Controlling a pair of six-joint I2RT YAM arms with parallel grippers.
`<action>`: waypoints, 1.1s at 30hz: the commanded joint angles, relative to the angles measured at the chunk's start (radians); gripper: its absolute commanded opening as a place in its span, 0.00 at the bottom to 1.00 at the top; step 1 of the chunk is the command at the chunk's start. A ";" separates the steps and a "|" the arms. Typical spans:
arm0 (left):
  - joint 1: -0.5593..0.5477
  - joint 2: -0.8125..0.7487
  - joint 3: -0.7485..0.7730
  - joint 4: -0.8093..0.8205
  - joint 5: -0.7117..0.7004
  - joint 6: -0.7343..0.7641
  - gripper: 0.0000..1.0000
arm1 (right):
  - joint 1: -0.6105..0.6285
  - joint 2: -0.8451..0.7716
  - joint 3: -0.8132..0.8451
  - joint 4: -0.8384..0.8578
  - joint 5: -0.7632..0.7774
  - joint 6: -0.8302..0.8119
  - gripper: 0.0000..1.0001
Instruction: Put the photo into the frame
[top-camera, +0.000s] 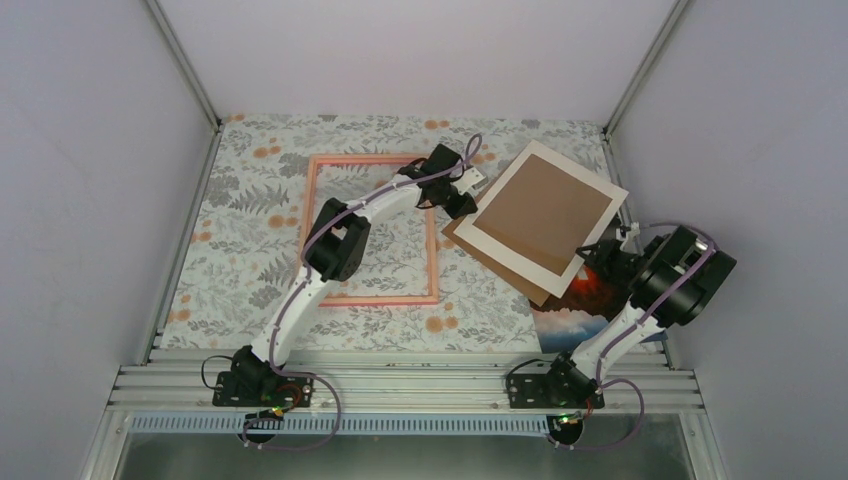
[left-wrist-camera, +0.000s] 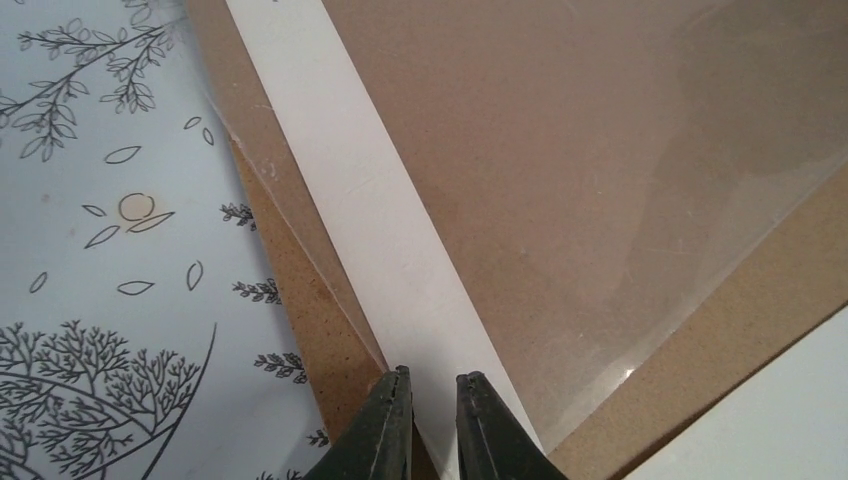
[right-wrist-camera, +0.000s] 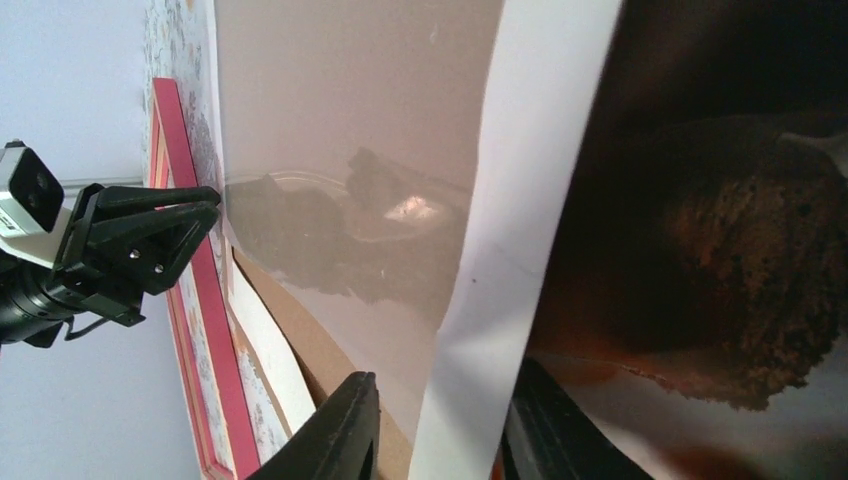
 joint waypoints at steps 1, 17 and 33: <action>-0.032 0.027 -0.041 -0.091 -0.052 0.021 0.14 | -0.009 -0.040 -0.007 -0.037 -0.100 -0.010 0.25; 0.042 -0.319 -0.355 0.212 -0.017 0.113 0.65 | 0.030 -0.067 0.001 -0.089 -0.253 -0.084 0.04; 0.113 -0.023 0.074 -0.018 0.309 -0.174 0.70 | 0.067 -0.013 -0.017 -0.026 -0.201 -0.032 0.04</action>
